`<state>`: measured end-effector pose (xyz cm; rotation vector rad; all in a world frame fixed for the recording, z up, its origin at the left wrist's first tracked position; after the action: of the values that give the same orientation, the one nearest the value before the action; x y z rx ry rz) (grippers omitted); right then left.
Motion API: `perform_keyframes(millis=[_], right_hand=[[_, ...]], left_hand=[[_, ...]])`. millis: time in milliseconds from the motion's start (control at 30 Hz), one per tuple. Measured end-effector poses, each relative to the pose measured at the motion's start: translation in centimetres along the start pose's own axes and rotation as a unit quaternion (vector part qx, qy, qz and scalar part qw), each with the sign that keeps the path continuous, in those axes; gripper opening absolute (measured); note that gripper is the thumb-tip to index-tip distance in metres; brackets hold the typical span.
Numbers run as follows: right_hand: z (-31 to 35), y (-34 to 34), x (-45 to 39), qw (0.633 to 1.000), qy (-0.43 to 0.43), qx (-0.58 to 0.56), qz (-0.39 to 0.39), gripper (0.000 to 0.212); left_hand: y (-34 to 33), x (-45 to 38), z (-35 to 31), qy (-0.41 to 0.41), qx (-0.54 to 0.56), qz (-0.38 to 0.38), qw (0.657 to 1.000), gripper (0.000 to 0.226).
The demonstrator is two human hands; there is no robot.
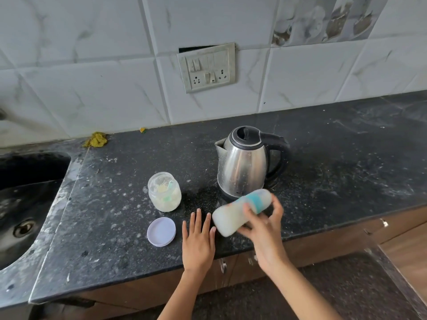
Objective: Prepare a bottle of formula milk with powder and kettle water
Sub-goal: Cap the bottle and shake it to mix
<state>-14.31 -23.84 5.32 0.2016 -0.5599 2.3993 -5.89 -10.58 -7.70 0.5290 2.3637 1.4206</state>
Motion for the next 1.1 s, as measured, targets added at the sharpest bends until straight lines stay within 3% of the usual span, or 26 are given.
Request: perform_keyframes(millis=[100, 233, 267, 400, 433, 600, 767, 867, 967, 1033, 1100], right_hand=[[0.6, 0.6, -0.7, 0.998, -0.003, -0.028, -0.06, 0.064], [-2.2, -1.6, 3.7, 0.995, -0.052, 0.033, 0.081, 0.077], [-2.1, -1.7, 3.6, 0.995, -0.052, 0.026, 0.078, 0.076], [0.5, 0.3, -0.3, 0.996, 0.002, -0.036, -0.087, 0.062], [0.5, 0.4, -0.4, 0.995, 0.017, -0.026, -0.094, 0.063], [-1.6, -1.8, 2.9, 0.995, -0.017, 0.064, 0.07, 0.075], [2.2, 0.2, -0.8, 0.996, 0.043, -0.024, -0.08, 0.067], [0.4, -1.3, 1.1, 0.999, 0.024, 0.031, 0.019, 0.068], [-0.6, -3.1, 3.5, 0.992, -0.013, 0.047, 0.114, 0.073], [0.9, -2.2, 2.1, 0.998, 0.016, 0.018, 0.059, 0.068], [3.2, -0.5, -0.2, 0.998, 0.055, -0.014, -0.026, 0.067]], left_hand=[[-0.1, 0.0, -0.3, 0.018, 0.014, 0.001, 1.0, 0.054], [-0.7, 0.2, 1.0, -0.024, -0.035, 0.012, 0.999, 0.062], [-0.7, 0.2, 1.0, -0.027, -0.041, 0.007, 0.999, 0.062], [-0.2, 0.0, -0.2, 0.011, 0.013, -0.013, 1.0, 0.054], [-0.2, 0.0, -0.2, 0.013, 0.014, -0.017, 1.0, 0.056], [-0.6, 0.4, 0.7, -0.025, -0.003, -0.006, 1.0, 0.06], [0.0, 0.0, -0.4, 0.003, 0.044, -0.039, 0.998, 0.056], [-1.6, 0.8, 1.1, 0.006, 0.125, -0.068, 0.99, 0.049], [-2.4, 1.4, 1.9, 0.039, 0.232, -0.118, 0.965, 0.058], [-1.6, 0.9, 1.1, 0.004, 0.174, -0.113, 0.978, 0.046], [-0.6, 0.2, -0.1, -0.027, 0.074, -0.078, 0.994, 0.053]])
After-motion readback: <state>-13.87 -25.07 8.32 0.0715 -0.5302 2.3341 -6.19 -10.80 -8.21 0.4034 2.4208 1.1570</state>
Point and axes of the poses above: each hand's wrist, its own x-axis away from the middle knuckle, its own y-axis out of the back of the hand, z = x × y, the point moved 1 cm from there along -x, towards the middle knuckle, and after that the axes turned 11 degrees about x, right-handed, at the moved point
